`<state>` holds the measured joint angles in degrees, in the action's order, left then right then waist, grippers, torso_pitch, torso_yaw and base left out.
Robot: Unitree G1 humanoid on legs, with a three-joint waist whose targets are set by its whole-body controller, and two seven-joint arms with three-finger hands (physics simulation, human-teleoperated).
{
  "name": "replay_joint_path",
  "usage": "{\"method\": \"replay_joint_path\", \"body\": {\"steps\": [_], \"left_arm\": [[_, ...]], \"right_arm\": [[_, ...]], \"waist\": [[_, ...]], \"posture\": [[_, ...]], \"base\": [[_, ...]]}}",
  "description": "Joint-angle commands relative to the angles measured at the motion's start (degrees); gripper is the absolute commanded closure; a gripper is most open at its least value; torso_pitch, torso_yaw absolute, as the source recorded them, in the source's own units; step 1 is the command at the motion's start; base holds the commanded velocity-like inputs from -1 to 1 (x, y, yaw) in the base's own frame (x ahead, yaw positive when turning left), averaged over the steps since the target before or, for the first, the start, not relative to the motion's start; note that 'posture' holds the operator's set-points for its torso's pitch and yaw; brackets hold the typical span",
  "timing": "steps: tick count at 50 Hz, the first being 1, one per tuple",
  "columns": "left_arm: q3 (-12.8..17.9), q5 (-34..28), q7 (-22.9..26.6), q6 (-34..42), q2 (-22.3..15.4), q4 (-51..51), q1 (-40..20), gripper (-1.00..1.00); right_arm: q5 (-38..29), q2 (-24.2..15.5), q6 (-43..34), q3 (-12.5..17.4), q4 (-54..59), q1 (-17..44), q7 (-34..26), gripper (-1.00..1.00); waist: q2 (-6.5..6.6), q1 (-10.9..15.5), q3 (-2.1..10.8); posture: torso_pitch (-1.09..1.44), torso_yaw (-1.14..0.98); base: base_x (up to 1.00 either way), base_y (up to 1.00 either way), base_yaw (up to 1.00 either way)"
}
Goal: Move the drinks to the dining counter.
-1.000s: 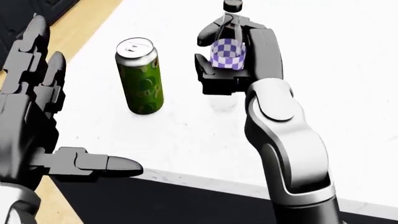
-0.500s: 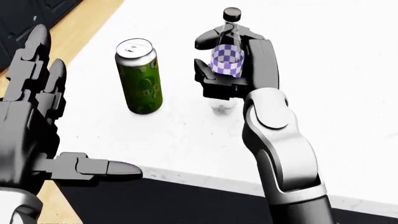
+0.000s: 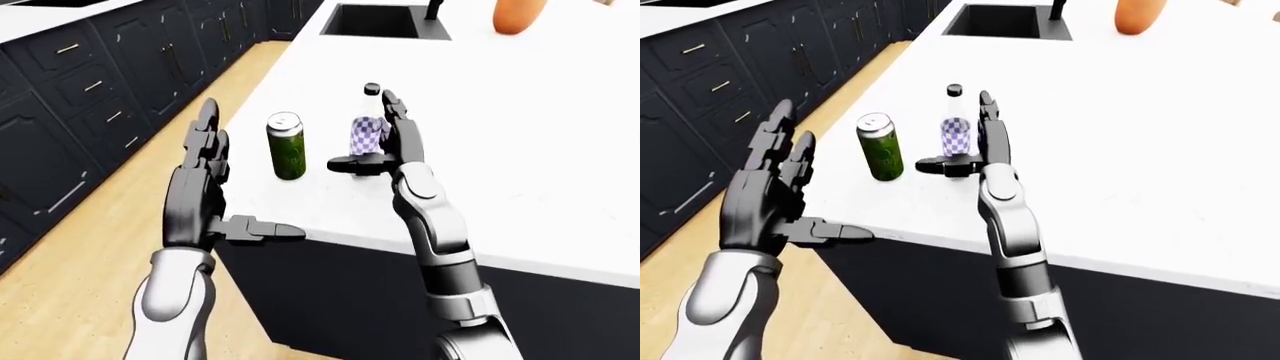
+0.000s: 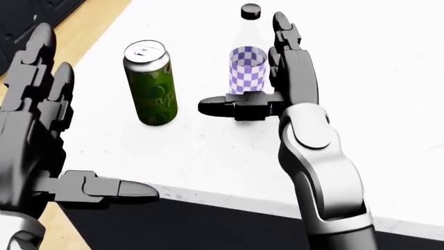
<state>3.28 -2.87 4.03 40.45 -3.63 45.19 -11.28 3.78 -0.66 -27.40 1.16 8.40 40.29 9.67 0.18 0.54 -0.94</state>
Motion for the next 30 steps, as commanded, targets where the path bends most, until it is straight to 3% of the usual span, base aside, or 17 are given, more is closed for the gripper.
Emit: {"method": "replay_joint_path", "body": {"steps": [1, 10, 17, 22, 23, 24, 27, 30], "left_arm": [[0.25, -0.12, 0.00, -1.79, -0.26, 1.82, -0.99, -1.00], [1.21, -0.13, 0.48, 1.14, -0.94, 4.27, -2.21, -1.00], [2.49, 0.77, 0.50, 4.37, -1.62, 6.73, -3.60, -1.00], [3.32, 1.95, 0.17, 8.04, -2.30, 9.08, -5.42, -1.00], [3.36, 2.09, 0.06, 8.05, -2.35, 9.19, -5.29, -1.00], [3.42, 2.34, -0.04, 8.32, -2.31, 9.57, -5.17, -1.00], [3.55, 2.80, -0.31, 9.31, -2.42, 11.02, -5.00, -1.00], [4.10, 3.37, -0.45, 9.98, -2.69, 11.57, -5.24, -1.00]], "right_arm": [[0.29, -0.18, 0.80, 0.08, -3.68, 1.27, -0.37, -1.00], [1.67, -1.43, -3.81, 0.49, -14.18, -3.84, -1.59, -1.00], [4.23, -3.69, -6.79, 3.53, -22.53, -8.29, -2.60, -1.00], [4.02, -6.20, -10.44, 4.63, -30.10, -11.98, -3.58, -1.00], [2.65, -6.82, -10.30, 4.44, -31.32, -12.81, -3.48, -1.00], [2.53, -6.81, -10.93, 4.84, -32.49, -13.35, -3.69, -1.00], [0.56, -7.26, -10.90, 5.16, -36.08, -15.77, -4.41, -1.00], [-0.57, -6.69, -10.28, 5.02, -38.19, -17.56, -5.37, -1.00]], "waist": [[0.08, 0.00, 1.33], [-0.08, 0.13, 1.24], [-0.22, 0.18, 1.11], [-0.46, 0.25, 1.05], [-0.18, 0.13, 1.80], [-0.06, -0.07, 1.15], [0.09, -0.42, 2.47], [0.27, -0.61, 2.01]], "posture": [[0.00, 0.00], [0.00, 0.00], [0.00, 0.00], [0.00, 0.00], [0.00, 0.00], [0.00, 0.00], [0.00, 0.00], [0.00, 0.00]], "base": [[0.00, 0.00, 0.00], [0.00, 0.00, 0.00], [0.00, 0.00, 0.00], [0.00, 0.00, 0.00], [-0.06, 0.00, 0.00], [-0.18, 0.00, 0.00], [-0.49, 0.00, 0.00], [-0.55, 0.00, 0.00]]}}
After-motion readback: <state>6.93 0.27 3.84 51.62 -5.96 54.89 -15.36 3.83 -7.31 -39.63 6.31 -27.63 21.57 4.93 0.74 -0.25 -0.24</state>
